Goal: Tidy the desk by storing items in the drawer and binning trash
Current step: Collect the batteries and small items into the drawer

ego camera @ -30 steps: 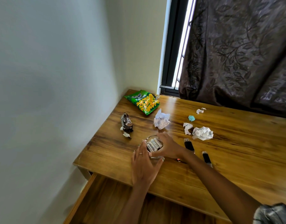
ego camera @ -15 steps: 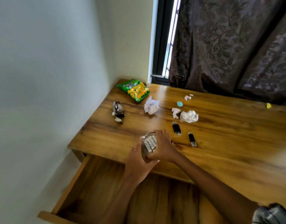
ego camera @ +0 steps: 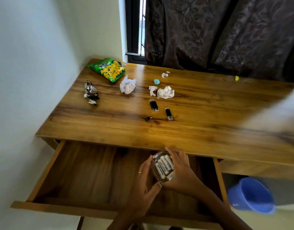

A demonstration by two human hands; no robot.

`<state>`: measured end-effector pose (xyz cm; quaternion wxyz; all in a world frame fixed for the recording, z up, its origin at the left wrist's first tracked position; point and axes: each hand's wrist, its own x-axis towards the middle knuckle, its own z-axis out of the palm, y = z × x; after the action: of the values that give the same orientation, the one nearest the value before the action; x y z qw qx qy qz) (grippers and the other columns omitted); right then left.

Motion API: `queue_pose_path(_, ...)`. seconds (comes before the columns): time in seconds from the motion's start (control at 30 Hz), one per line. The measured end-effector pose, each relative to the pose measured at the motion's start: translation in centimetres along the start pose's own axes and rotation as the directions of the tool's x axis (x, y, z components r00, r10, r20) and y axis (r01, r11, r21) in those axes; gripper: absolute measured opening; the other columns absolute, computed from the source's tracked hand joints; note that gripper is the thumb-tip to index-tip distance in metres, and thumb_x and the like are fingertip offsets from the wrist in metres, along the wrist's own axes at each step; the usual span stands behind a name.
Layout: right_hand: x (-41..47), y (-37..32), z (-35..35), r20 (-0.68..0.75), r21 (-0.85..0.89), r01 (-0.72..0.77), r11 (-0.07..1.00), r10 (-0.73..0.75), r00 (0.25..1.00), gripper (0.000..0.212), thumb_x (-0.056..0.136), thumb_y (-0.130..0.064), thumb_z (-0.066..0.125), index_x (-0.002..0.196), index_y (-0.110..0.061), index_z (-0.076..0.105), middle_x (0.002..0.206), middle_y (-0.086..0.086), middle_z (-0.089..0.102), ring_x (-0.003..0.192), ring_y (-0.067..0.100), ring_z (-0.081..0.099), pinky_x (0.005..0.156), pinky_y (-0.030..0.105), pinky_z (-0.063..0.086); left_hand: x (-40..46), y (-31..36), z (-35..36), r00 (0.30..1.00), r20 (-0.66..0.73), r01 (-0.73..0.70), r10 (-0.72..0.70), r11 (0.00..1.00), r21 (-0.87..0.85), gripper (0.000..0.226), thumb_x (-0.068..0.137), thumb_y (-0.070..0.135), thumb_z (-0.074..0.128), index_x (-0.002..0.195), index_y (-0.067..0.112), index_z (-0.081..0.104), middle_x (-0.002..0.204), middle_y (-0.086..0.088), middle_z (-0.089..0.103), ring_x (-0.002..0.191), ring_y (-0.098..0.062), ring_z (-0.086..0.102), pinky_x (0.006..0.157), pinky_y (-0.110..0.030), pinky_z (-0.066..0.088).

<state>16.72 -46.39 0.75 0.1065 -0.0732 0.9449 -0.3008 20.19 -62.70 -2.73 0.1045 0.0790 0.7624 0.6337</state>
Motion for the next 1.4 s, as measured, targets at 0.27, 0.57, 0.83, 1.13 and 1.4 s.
queue_pose_path(0.27, -4.6, 5.8, 2.2, 0.100, 0.016, -0.238, 0.971, 0.235, 0.967, 0.111, 0.060, -0.042, 0.078, 0.146, -0.030, 0.008, 0.137, 0.001, 0.016, 0.127, 0.017, 0.020, 0.107, 0.038, 0.036, 1.1, -2.1, 3.3, 0.880, 0.348, 0.192, -0.323, 0.913, 0.361, 0.062, 0.095, 0.041, 0.044, 0.149, 0.039, 0.013, 0.146, 0.006, 0.039, 0.109, -0.001, 0.046, 0.097, -0.026, 0.040)
queue_pose_path(0.57, -5.2, 8.2, 3.6, 0.171, 0.030, -0.281, 0.959, 0.272, 0.947, 0.103, 0.062, -0.044, 0.080, 0.142, -0.025, 0.017, 0.134, 0.004, 0.018, 0.125, 0.018, 0.029, 0.103, 0.031, 0.037, 1.6, -3.0, 4.9, 0.787, 0.472, 0.077, -0.398, 0.822, 0.565, 0.069, 0.096, 0.039, 0.046, 0.149, 0.039, 0.002, 0.158, 0.004, 0.014, 0.145, -0.020, 0.013, 0.117, -0.040, 0.021)
queue_pose_path(0.83, -4.5, 7.9, 3.6, 0.197, -0.185, -0.165, 0.969, 0.201, 0.960, 0.096, 0.071, -0.047, 0.072, 0.146, -0.026, 0.015, 0.146, 0.006, 0.013, 0.134, 0.025, 0.018, 0.109, 0.041, 0.030, 1.8, -3.5, 4.8, 0.816, 0.424, 0.127, -0.393, 0.838, 0.531, 0.055, 0.098, 0.038, 0.039, 0.148, 0.037, 0.017, 0.156, 0.003, 0.021, 0.144, -0.021, 0.017, 0.117, -0.043, 0.022)
queue_pose_path(1.13, -3.5, 6.2, 5.1, 0.287, -0.549, 0.126, 0.826, 0.044, 0.957, 0.066, 0.087, -0.037, 0.056, 0.143, -0.017, 0.028, 0.151, 0.013, 0.022, 0.138, 0.036, 0.017, 0.112, 0.051, 0.021, 2.1, -3.4, 4.5, 0.761, 0.338, 0.092, -0.553, 0.608, 0.788, 0.068, 0.099, 0.036, 0.031, 0.150, 0.019, -0.011, 0.157, -0.001, -0.020, 0.143, -0.023, -0.022, 0.115, -0.054, -0.009)
queue_pose_path(1.4, -4.8, 8.1, 4.1, 0.238, -0.582, 0.038, 0.813, 0.126, 0.963, 0.068, 0.081, -0.046, 0.061, 0.138, -0.019, 0.037, 0.145, 0.010, 0.031, 0.132, 0.032, 0.026, 0.110, 0.048, 0.023, 1.9, -3.3, 4.4, 0.744, 0.343, 0.056, -0.574, 0.565, 0.823, 0.076, 0.097, 0.043, 0.035, 0.149, 0.020, -0.014, 0.155, -0.003, -0.026, 0.141, -0.026, -0.026, 0.111, -0.056, -0.018)
